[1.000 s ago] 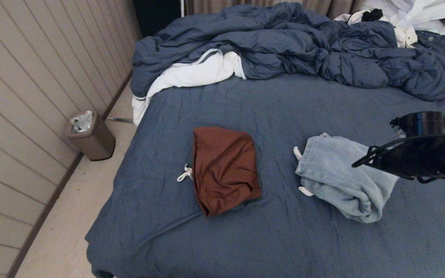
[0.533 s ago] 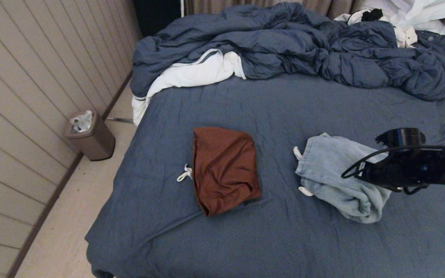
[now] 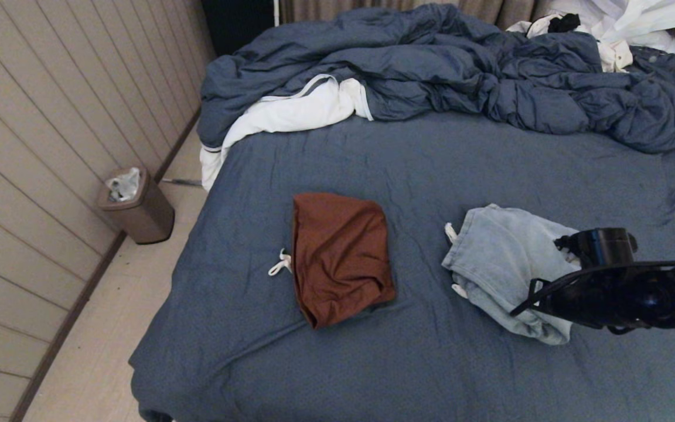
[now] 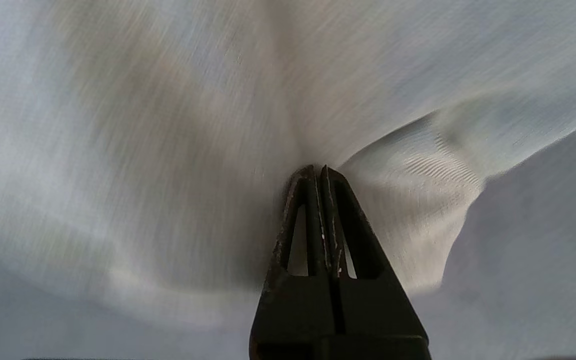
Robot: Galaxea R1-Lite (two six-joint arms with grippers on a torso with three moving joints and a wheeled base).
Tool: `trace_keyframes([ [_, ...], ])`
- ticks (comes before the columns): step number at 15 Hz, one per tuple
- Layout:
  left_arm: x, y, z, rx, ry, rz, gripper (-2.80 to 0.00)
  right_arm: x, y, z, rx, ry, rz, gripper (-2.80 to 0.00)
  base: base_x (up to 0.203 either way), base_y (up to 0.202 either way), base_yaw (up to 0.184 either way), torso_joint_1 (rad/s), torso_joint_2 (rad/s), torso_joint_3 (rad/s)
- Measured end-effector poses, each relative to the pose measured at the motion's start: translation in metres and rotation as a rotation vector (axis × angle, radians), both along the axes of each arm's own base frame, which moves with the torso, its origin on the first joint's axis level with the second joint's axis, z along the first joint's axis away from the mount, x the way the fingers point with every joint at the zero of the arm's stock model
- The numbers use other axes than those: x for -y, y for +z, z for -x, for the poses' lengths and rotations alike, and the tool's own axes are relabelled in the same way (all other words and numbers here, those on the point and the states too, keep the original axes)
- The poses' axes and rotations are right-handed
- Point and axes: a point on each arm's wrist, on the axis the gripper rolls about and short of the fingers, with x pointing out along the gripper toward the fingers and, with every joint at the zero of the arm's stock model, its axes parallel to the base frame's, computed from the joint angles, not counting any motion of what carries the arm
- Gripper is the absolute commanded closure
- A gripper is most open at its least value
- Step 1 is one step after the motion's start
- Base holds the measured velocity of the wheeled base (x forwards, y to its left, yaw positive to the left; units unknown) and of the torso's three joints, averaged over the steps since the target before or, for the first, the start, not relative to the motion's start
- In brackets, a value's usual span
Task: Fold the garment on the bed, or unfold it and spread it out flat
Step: Fold the blue shorts
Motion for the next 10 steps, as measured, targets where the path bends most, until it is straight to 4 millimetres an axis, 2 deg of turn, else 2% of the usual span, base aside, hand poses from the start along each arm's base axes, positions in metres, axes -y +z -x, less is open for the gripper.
trace_keyframes([
  [4,0.000,0.000,0.000,0.000,0.000,0.000,-2.80,-0.021,-0.006,0.014,-0.017,0.052,-0.013,0.00,0.000,0.000,0.000,0.000,0.00,0.000],
  [10,0.000,0.000,0.000,0.000,0.000,0.000,-2.80,-0.036,-0.013,0.026,-0.029,0.101,-0.016,0.00,0.000,0.000,0.000,0.000,0.00,0.000],
])
